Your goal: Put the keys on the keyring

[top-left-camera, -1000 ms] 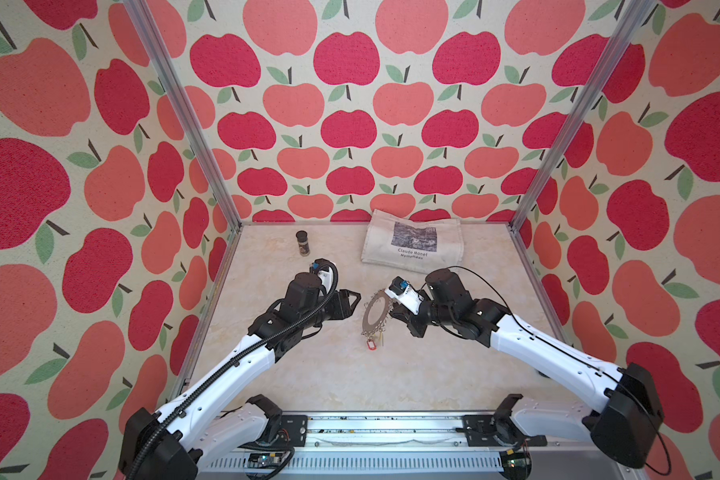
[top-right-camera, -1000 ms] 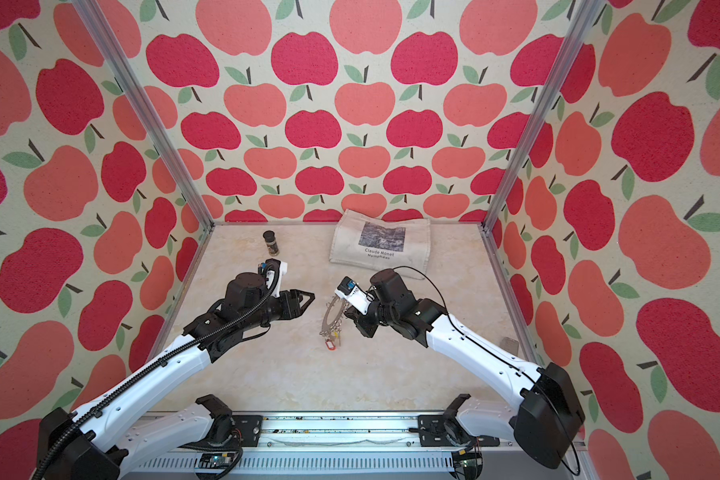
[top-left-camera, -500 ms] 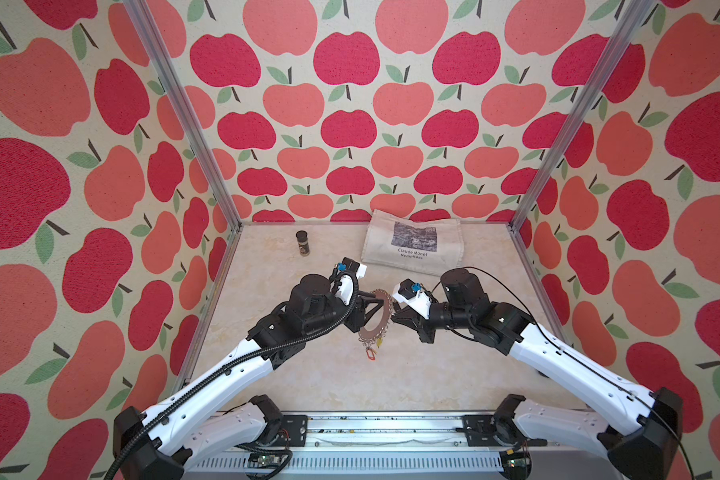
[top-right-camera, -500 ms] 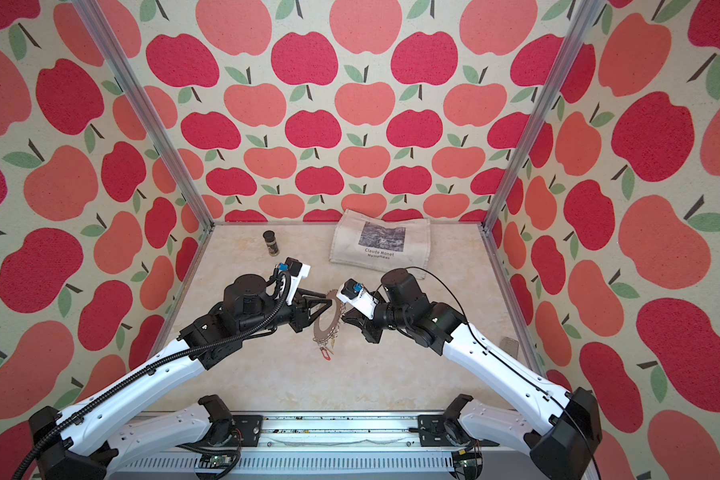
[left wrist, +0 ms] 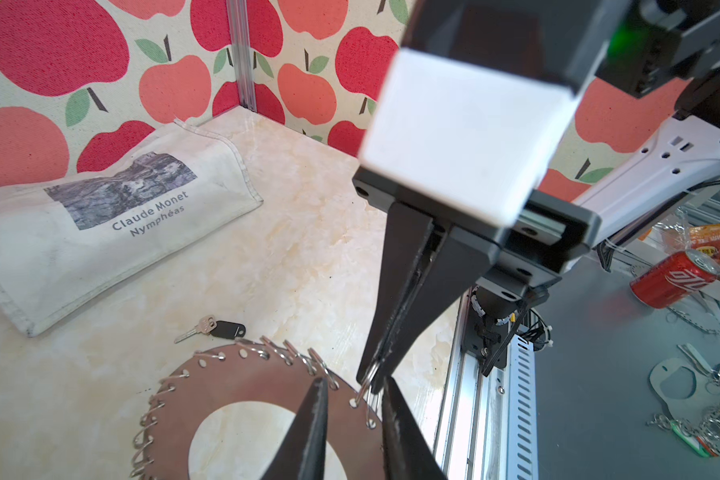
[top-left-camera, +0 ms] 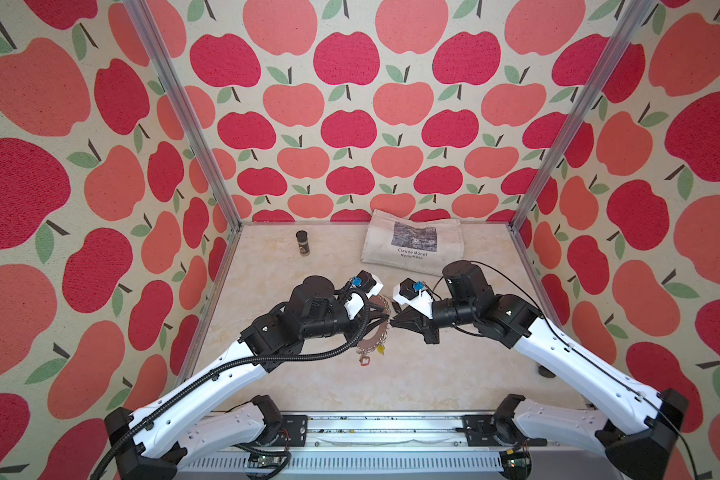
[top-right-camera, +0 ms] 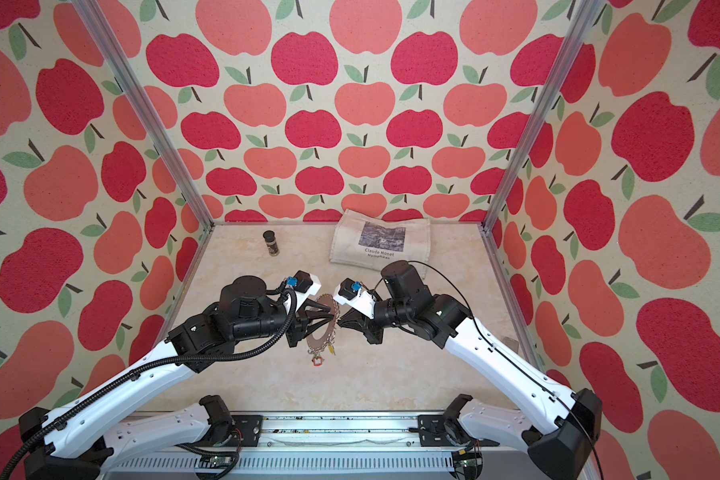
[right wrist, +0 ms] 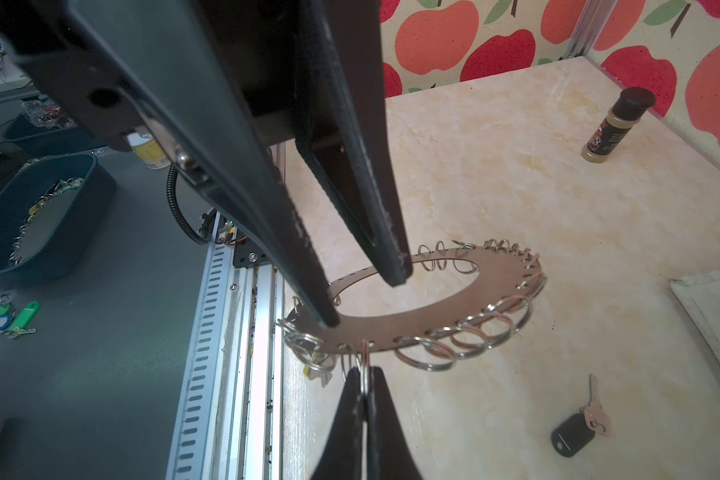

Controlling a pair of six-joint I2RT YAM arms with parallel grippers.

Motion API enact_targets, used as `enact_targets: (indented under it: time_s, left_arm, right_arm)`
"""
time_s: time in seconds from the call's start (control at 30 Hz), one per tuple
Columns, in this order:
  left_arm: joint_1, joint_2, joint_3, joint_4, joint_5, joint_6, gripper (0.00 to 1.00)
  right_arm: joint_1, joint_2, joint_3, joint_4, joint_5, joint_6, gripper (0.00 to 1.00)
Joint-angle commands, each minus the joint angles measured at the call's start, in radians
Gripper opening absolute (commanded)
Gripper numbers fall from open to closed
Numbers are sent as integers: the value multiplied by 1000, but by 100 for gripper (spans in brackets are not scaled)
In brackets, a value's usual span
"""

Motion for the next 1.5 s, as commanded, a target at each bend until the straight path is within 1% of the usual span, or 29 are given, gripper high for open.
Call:
enact_targets:
  time_s: [0.0,0.2,0.4,0.67,1.13,1.27,1.4,1.47]
  left_arm:
    - [-6,-21,21,-34,43,62,26]
    - [-10,-9,29,-60,65,88,31]
    - [-15,5,25,-55,74,104,34]
    - [-19,24,29,-40,94,114,34]
    - [-30,42,22,-24,77,127,23]
    - [-32,42,22,-20,67,130,15]
    - [-34,41,17,-8,62,129,1]
    - [-34,40,18,-4,62,127,0]
  right_arm:
    - [7,11,43,-29,-45,-36,0]
    - [6,20,62,-38,-54,-40,0]
    - [8,25,74,-43,-70,-40,0]
    - [14,30,79,-44,-70,-40,0]
    - [21,29,90,-50,-78,-42,0]
    - [23,27,92,-50,-78,-42,0]
    - [27,27,92,-51,-81,-42,0]
    - [29,28,91,-50,-79,-42,0]
